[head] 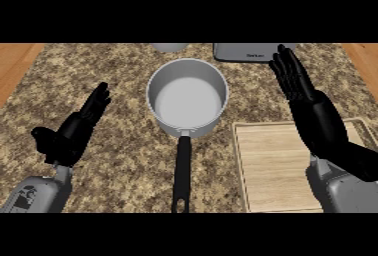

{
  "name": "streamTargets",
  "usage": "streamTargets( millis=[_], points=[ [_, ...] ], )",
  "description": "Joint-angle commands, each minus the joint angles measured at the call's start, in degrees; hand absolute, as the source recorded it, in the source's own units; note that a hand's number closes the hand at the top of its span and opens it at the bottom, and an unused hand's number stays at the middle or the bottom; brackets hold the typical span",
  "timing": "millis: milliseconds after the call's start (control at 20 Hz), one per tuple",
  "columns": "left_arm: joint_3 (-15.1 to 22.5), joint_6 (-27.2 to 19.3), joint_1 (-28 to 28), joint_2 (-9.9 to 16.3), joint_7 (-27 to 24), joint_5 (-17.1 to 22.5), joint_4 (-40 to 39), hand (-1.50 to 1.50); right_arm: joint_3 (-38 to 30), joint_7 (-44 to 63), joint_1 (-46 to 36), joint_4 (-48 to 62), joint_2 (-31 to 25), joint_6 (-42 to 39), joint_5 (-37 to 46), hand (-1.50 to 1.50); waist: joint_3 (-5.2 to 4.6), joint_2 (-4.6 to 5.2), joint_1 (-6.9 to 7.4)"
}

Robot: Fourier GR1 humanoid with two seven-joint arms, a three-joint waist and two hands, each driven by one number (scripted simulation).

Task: Pick the cupcake from the tray and place it in the pot

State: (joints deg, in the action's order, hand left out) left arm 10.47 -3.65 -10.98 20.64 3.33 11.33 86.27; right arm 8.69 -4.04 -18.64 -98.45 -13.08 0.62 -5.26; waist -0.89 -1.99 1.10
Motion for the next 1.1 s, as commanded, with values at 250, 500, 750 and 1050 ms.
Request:
streamTargets(
  millis=[250, 500, 750, 1050],
  points=[
    [1.33, 1.72, 6.63, -0.39, 2.61, 0.49, -5.02, 0.0, -3.97, 8.05, 18.95, 5.9, -13.56, -10.59, -3.11, 1.5, 0.92, 2.43, -3.95],
    [1.56, 2.21, 7.48, -1.96, 4.12, 2.27, -5.92, 0.0, -15.05, -11.41, 20.67, -0.86, -7.12, 14.5, 10.22, -1.5, 1.14, 1.55, -5.69],
    [4.23, 3.01, 10.79, -3.58, 1.86, -0.21, -4.78, 0.0, -20.08, -17.18, 33.95, -14.63, -7.25, 8.47, 2.04, -1.5, 0.88, 1.69, -2.43],
    [3.27, 3.62, 7.11, -3.95, 5.21, 0.0, -5.58, 0.0, -21.48, 6.13, 39.07, -22.78, -17.1, 1.17, 2.39, -1.5, 0.77, 1.86, -2.26]
  ],
)
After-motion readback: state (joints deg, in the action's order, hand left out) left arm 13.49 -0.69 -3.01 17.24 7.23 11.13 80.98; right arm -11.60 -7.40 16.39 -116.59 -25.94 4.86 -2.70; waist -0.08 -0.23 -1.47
